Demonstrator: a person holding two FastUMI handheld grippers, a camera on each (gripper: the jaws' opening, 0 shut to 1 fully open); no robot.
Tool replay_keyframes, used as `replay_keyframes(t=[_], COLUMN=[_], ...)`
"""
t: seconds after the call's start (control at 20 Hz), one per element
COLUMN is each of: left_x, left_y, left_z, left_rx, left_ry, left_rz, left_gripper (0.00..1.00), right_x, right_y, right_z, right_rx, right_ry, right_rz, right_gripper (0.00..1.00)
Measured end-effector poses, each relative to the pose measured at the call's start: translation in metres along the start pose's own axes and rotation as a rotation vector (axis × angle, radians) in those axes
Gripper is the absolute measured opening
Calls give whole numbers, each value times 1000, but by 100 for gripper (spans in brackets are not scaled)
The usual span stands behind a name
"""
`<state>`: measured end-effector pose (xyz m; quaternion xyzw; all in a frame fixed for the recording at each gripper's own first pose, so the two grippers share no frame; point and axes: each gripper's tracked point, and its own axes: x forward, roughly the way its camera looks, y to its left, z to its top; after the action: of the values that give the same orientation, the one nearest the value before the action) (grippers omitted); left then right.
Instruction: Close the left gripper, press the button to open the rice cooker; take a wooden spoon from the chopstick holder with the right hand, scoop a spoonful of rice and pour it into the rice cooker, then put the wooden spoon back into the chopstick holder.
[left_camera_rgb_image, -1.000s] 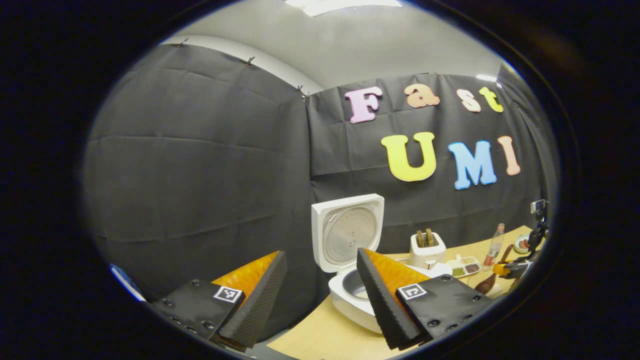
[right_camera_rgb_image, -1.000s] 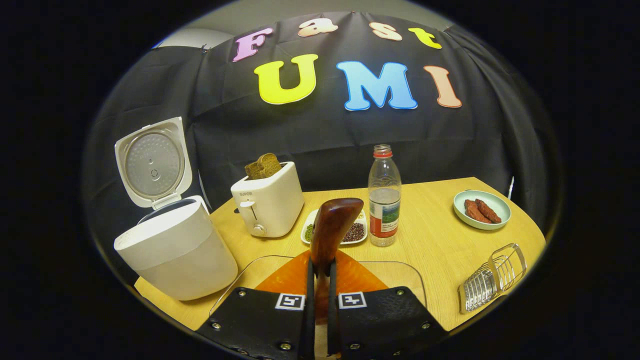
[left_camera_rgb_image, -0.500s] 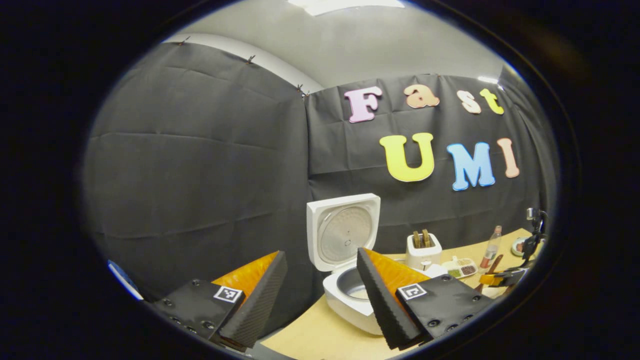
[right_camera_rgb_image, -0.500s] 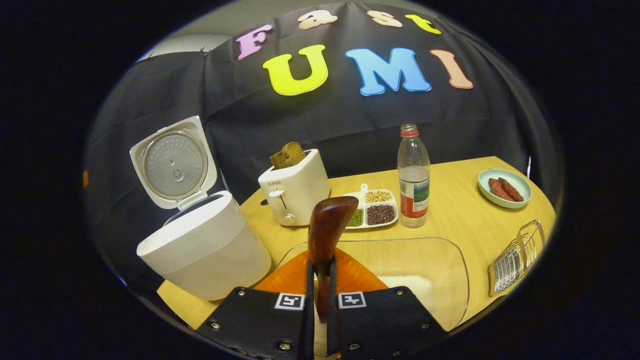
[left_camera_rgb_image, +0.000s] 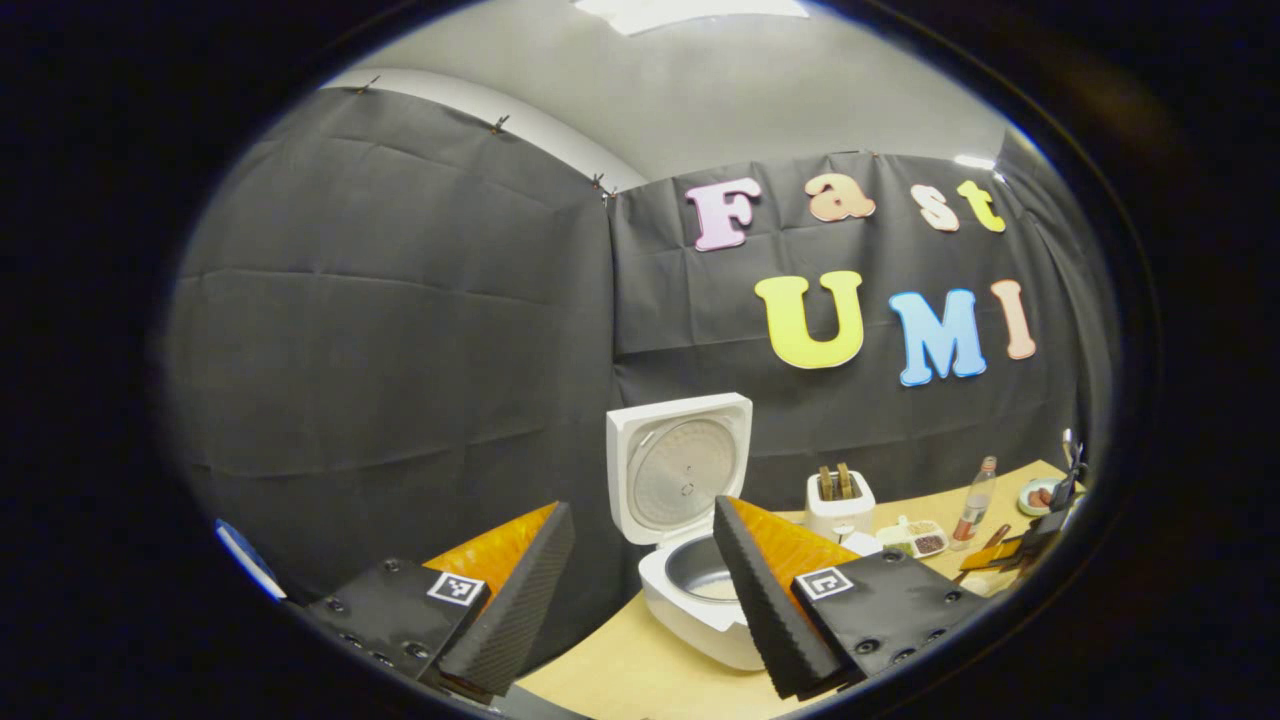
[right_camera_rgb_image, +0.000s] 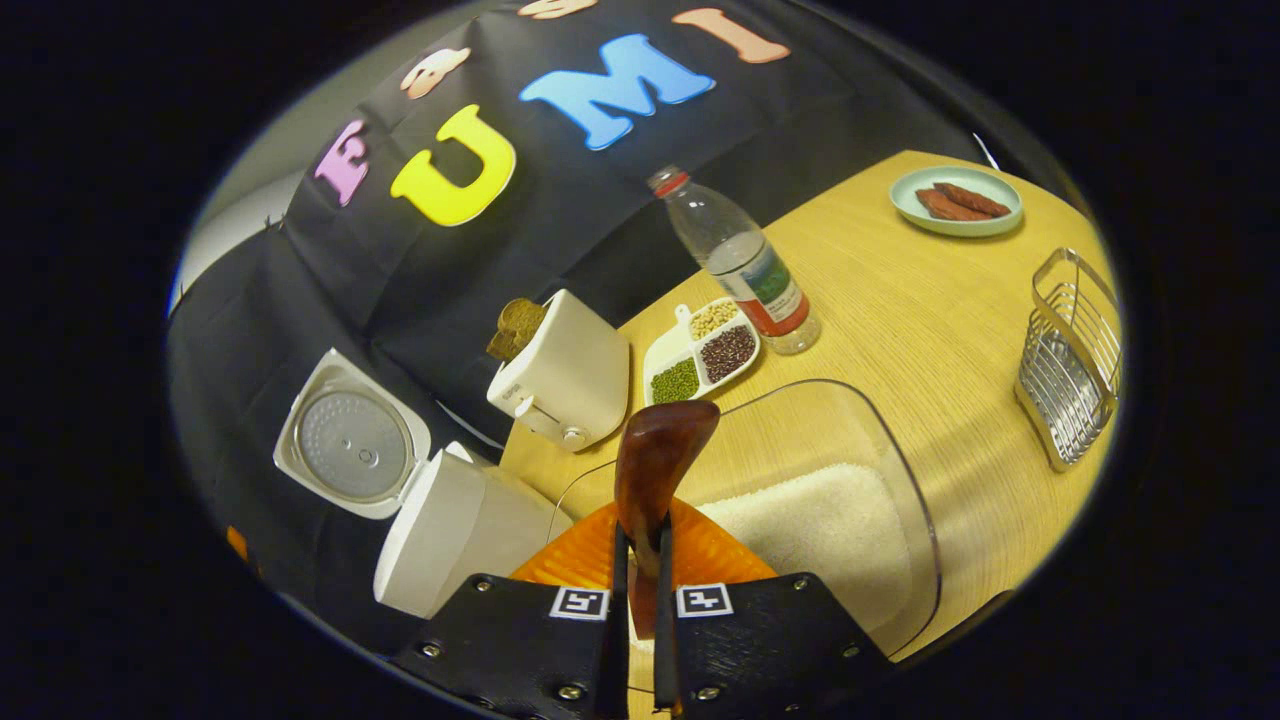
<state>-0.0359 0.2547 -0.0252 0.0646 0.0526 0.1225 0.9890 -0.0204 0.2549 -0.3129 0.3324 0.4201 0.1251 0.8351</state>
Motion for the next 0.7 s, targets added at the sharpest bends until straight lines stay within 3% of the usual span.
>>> replay_keyframes(t=[0.35,0.7], left_x=[-4,-6], left_y=[-11,-15], left_z=[14,14], left_rx=[4,-22], left_ry=[-28,-47], left_rz=[-21,-35], left_gripper=[97,97], right_x=[-26,-38], right_y=[-11,49], right_z=[60,81], right_rx=[211,348], right_ry=[-96,-81], right_rz=[42,206], right_gripper=[10,10])
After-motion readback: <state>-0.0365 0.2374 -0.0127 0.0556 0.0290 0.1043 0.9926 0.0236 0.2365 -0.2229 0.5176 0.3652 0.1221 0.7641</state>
